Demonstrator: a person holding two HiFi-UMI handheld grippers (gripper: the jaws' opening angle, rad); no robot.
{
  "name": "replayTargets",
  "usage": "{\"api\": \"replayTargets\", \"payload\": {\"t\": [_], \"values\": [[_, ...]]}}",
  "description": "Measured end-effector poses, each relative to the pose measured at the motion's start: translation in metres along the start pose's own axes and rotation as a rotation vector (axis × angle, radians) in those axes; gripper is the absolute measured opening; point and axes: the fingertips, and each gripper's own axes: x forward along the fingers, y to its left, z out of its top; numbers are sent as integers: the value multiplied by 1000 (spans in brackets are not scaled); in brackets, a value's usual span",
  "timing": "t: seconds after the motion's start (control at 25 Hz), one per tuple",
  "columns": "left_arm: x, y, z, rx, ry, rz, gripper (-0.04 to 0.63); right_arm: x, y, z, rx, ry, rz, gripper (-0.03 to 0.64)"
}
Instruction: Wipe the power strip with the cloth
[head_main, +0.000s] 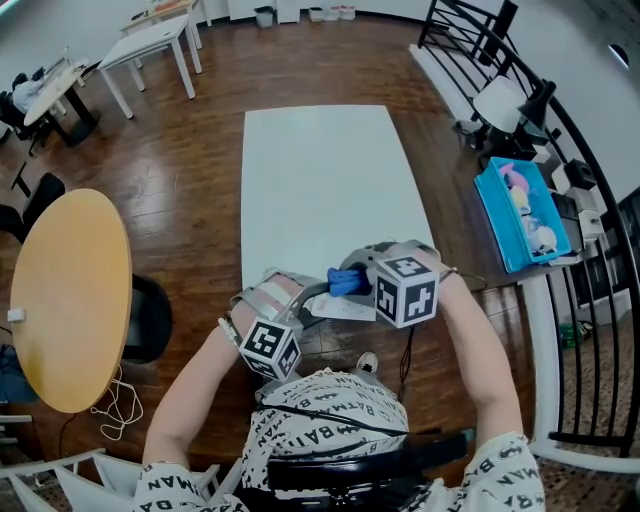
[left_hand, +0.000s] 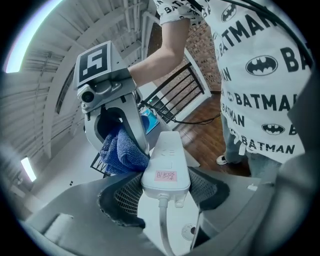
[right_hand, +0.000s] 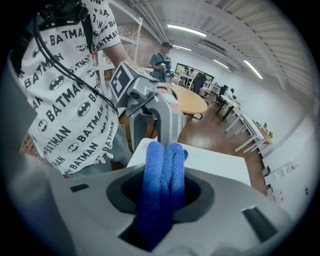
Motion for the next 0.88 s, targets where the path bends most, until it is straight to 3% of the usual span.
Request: {"api": "replayTargets", "payload": {"t": [0.2,0.4,0.64,0.88], "values": [[2,16,-10,-17,-12,3,284,-1,-11,-31,6,68,1,133],[-6,29,-23,-52,-16,20,285,-5,-15,-72,92,114,-16,133],[-6,37,-40,-102,-14,46,285,-11,-20,-111,219,103,-57,133],[-10,49,-49,-198,-43,87,285,-19,-31,-123,333,27,-145,133]]}}
